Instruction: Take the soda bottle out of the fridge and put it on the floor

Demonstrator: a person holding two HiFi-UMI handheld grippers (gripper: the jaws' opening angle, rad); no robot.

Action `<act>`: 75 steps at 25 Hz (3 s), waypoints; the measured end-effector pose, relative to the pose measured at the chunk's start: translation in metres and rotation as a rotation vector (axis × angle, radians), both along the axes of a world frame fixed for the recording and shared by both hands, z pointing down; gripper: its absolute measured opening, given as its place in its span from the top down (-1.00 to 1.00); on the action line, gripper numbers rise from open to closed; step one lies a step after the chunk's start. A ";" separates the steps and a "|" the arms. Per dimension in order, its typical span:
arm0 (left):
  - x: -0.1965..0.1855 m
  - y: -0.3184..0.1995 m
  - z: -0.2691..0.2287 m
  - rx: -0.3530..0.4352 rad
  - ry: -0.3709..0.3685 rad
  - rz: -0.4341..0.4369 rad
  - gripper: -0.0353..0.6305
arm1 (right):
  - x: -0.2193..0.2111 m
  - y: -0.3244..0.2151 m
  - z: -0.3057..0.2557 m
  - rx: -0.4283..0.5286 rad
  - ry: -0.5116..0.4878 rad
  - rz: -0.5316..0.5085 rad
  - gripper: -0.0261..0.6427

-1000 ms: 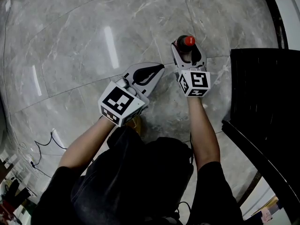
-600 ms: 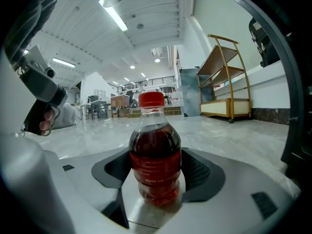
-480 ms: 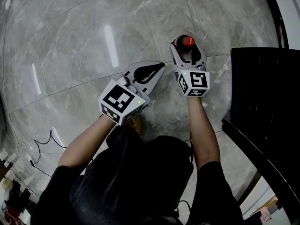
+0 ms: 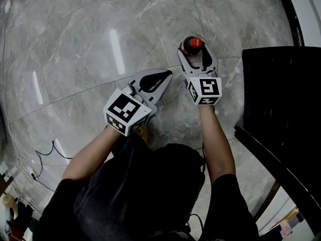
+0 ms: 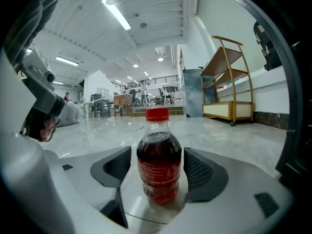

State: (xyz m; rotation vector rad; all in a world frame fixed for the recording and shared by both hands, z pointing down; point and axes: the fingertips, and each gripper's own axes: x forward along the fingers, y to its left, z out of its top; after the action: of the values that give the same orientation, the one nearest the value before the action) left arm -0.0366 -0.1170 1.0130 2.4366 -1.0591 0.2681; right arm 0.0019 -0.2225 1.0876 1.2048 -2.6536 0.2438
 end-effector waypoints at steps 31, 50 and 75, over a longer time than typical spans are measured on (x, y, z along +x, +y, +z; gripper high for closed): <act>-0.043 -0.015 -0.553 0.002 0.032 -0.046 0.88 | 0.008 0.006 -0.594 0.041 -0.041 0.085 -0.06; -0.025 -0.006 -0.788 0.067 0.106 0.032 0.88 | 0.041 0.066 -0.855 0.122 -0.009 0.211 0.85; -0.035 0.005 -0.828 0.188 -0.002 -0.089 0.88 | 0.116 0.125 -0.914 0.044 -0.122 0.232 0.85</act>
State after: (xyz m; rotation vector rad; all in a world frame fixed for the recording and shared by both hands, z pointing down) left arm -0.0720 -0.1116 0.1851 2.5448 -1.2401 0.1479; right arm 0.1175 -0.0979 0.1734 1.5614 -2.6299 0.3076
